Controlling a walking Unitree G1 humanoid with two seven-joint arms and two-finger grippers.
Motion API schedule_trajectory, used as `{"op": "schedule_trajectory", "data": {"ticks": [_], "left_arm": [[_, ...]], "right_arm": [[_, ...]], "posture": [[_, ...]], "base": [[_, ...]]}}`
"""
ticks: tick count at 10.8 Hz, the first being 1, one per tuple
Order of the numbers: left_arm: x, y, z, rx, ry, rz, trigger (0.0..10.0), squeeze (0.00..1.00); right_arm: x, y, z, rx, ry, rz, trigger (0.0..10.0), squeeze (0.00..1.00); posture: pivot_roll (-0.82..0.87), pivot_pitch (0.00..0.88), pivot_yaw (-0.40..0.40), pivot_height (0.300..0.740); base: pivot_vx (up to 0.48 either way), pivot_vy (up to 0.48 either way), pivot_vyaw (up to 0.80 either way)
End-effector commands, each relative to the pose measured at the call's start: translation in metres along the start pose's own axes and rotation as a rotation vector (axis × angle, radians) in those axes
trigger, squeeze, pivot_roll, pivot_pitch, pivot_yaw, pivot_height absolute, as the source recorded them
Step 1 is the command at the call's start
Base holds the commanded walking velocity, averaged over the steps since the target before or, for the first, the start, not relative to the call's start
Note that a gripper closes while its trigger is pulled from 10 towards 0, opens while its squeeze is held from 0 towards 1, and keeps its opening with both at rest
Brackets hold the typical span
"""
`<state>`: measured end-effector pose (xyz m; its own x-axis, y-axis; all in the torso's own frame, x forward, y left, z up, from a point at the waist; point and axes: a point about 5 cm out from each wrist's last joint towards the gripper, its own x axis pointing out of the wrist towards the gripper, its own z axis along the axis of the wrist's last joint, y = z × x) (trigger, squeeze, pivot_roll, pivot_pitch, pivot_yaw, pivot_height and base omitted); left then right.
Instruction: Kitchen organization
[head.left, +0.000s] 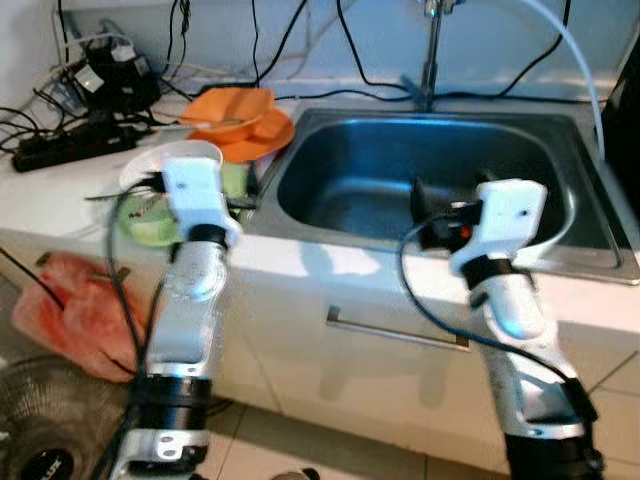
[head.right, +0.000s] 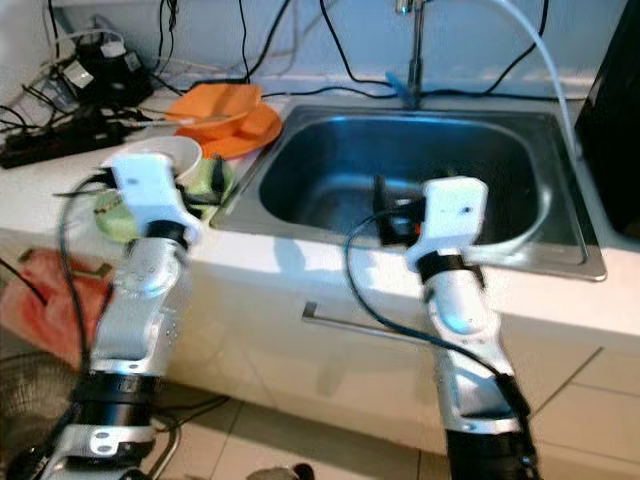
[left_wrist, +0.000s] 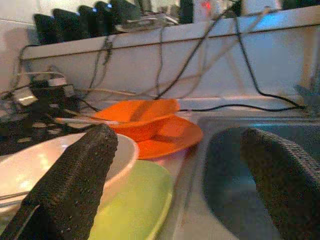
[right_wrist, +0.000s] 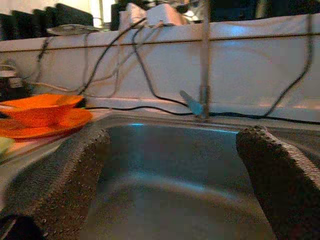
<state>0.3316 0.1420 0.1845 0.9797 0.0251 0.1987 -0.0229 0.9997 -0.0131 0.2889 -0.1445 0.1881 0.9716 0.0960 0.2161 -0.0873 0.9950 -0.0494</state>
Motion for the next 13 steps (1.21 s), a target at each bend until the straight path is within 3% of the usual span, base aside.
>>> {"op": "schedule_trajectory", "data": {"ticks": [1, 5, 11, 13], "left_arm": [[0.0014, 0.0037, 0.0008, -0.007, 0.013, -0.003, 10.0, 0.00], [0.0054, 0.0068, 0.0092, -0.001, 0.009, 0.025, 10.0, 0.00], [0.0053, 0.0053, 0.0029, -0.015, 0.037, 0.014, 10.0, 0.00], [0.0053, 0.0048, 0.0028, -0.015, 0.038, 0.011, 10.0, 0.00]], "right_arm": [[0.0001, 0.0027, 0.0018, 0.011, -0.009, 0.002, 10.0, 0.00], [0.0030, -0.0003, 0.0069, 0.011, -0.029, -0.014, 10.0, 0.00], [0.0019, 0.0010, 0.0055, 0.010, -0.025, -0.016, 10.0, 0.00], [0.0020, 0.0005, 0.0055, 0.006, -0.024, -0.018, 10.0, 0.00]], "posture": [[0.00, 0.010, 0.106, 0.740], [0.01, 0.009, 0.102, 0.740], [0.01, 0.010, 0.103, 0.740], [0.00, 0.010, 0.101, 0.740]], "base": [[0.000, 0.000, 0.00], [0.000, 0.000, 0.00], [0.000, 0.000, 0.00], [0.000, 0.345, 0.00]]}}
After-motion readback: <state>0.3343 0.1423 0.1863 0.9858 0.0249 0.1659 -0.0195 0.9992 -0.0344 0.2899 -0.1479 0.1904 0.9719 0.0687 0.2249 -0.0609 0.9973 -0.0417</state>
